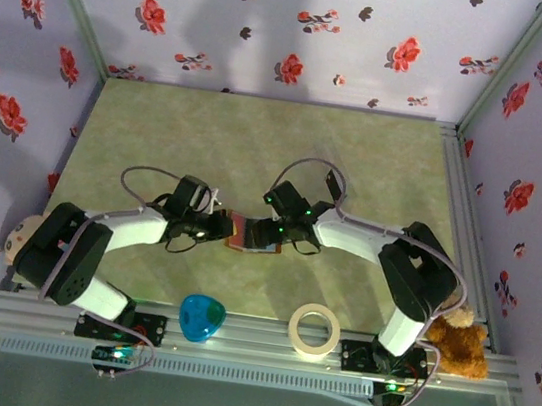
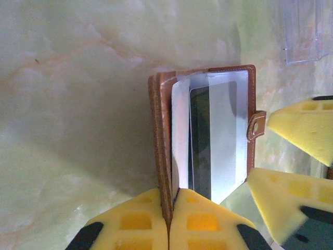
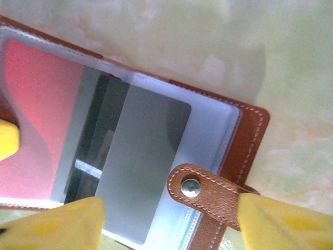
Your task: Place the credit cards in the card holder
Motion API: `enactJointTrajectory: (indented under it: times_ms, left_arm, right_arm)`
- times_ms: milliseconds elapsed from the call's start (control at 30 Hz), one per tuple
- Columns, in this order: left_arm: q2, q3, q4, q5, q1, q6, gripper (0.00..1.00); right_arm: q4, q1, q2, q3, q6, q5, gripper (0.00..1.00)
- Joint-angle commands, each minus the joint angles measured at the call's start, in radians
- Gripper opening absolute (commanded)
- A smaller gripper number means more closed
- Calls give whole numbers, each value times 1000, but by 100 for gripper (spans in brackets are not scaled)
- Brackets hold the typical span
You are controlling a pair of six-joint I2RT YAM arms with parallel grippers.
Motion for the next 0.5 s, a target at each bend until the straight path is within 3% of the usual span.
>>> enactJointTrajectory:
  times_ms: [0, 100, 467]
  left_arm:
    - [9, 7, -33, 7, 4, 20, 0]
    - [7, 11, -40, 7, 3, 5, 0]
    - [-12, 15, -60, -2, 4, -7, 0]
  right_arm:
    - [-59, 12, -24, 41, -41, 66, 78]
    - [-90, 36, 25, 91, -43, 109, 84]
    - [-131, 100, 184, 207, 1, 297, 85]
